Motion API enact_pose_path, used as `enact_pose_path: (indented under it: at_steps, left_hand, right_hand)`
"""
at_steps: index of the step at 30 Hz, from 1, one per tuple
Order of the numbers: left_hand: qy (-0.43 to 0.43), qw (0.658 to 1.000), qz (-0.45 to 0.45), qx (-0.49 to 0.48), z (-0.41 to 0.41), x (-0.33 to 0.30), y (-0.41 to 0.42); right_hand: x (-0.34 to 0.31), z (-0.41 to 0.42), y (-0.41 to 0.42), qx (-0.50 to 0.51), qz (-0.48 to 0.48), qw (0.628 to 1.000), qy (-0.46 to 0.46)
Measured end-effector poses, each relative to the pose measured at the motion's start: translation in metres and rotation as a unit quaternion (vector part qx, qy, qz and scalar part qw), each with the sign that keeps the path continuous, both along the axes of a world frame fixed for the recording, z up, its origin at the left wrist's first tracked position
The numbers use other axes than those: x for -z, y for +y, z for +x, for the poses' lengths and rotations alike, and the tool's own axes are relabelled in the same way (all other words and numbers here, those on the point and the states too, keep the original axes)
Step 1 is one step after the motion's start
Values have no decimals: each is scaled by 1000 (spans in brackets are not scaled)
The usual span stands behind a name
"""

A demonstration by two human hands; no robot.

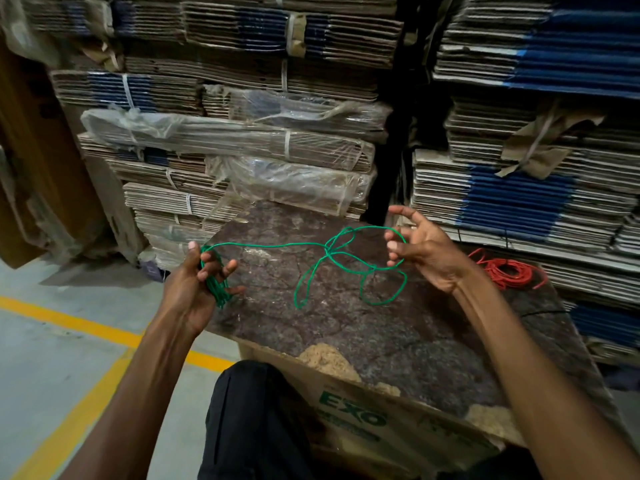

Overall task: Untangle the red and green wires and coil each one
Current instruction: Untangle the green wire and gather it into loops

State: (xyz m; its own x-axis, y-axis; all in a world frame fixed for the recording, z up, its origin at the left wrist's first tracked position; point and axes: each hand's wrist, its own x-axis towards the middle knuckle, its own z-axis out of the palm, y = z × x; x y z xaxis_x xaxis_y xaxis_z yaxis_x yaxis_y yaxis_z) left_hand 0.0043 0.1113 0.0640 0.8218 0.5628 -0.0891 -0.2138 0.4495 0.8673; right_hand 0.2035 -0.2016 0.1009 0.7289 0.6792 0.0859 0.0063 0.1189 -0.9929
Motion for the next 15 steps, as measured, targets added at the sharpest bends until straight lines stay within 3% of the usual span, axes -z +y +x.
enact_pose_path:
  at_steps: [3, 6, 8, 10, 15]
  left_hand:
    - [5, 1000, -8, -5, -1, -1, 5]
    - [13, 1000, -4, -1, -2, 2, 3]
    - [15, 1000, 0, -3, -1, 6, 1]
    - [15, 1000, 1, -12, -2, 8, 3]
    - [21, 999, 3, -27, -5, 11, 16]
  right_hand:
    - [8, 9, 3, 111, -149, 958, -218]
    - [11, 20, 8, 238, -188, 901, -309]
    - [2, 22, 12, 296, -174, 891, -298]
    - [-6, 23, 14, 313, -178, 903, -236]
    - [-10, 23, 6, 255, -234, 927, -143]
